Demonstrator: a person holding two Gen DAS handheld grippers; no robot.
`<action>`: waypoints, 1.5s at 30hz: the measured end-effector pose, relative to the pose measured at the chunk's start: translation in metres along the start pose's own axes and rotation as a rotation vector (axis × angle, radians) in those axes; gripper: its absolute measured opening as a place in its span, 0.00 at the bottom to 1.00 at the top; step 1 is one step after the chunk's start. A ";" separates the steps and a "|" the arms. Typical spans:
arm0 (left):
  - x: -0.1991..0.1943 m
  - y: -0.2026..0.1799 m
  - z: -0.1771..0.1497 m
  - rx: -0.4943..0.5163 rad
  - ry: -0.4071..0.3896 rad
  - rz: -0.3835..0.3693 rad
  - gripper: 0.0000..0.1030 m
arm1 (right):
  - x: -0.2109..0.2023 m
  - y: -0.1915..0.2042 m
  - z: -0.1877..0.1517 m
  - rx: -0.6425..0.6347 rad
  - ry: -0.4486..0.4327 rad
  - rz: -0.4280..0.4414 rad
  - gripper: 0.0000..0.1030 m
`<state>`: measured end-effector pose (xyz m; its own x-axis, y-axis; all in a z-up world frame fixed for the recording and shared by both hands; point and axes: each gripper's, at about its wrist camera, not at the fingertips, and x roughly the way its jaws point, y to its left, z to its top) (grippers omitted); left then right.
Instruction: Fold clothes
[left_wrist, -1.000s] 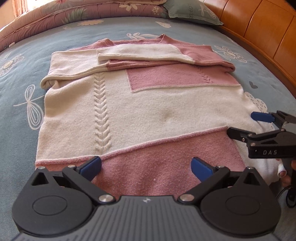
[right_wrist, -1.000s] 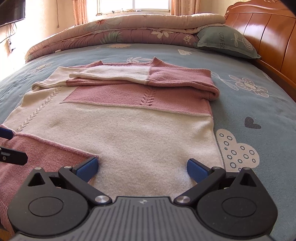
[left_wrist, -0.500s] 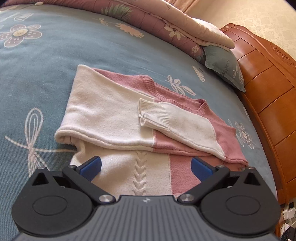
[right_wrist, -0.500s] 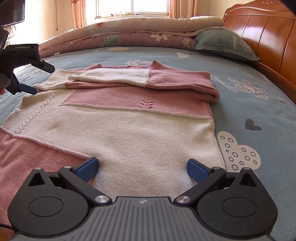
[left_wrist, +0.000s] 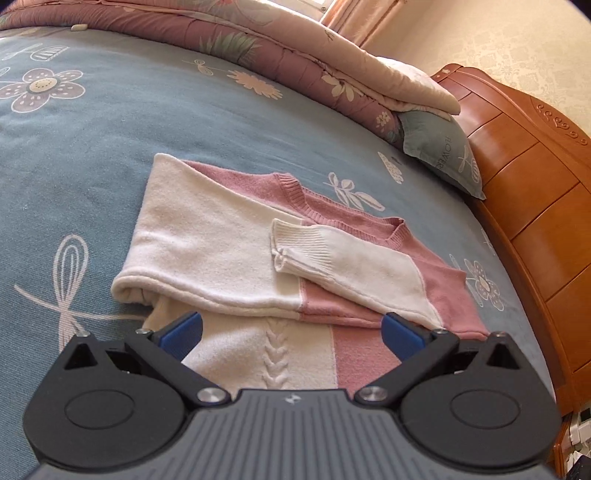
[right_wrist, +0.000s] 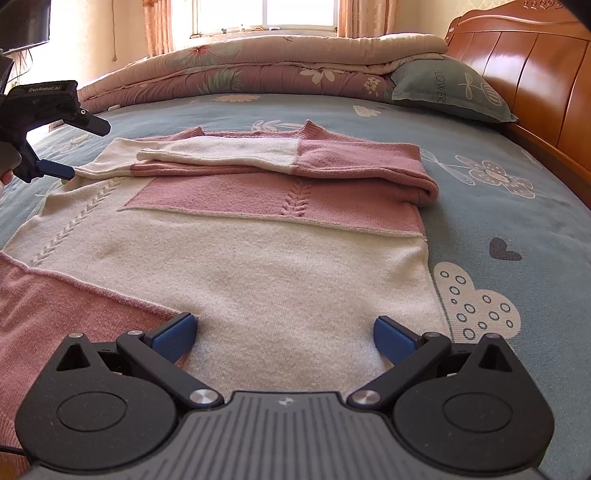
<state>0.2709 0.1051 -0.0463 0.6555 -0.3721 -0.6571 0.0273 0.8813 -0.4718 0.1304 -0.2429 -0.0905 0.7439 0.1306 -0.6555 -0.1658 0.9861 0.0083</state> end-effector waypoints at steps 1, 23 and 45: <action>0.003 0.000 -0.003 0.010 0.011 0.006 0.99 | 0.000 0.000 0.000 0.000 0.000 -0.001 1.00; 0.009 -0.002 -0.029 0.018 0.040 0.062 0.99 | -0.001 0.001 -0.001 0.002 -0.008 -0.004 1.00; -0.051 -0.038 -0.110 0.217 0.043 0.136 0.99 | -0.003 0.002 -0.003 0.009 -0.019 -0.009 1.00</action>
<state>0.1538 0.0588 -0.0599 0.6313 -0.2541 -0.7328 0.1054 0.9642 -0.2435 0.1260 -0.2415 -0.0911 0.7574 0.1237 -0.6411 -0.1535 0.9881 0.0094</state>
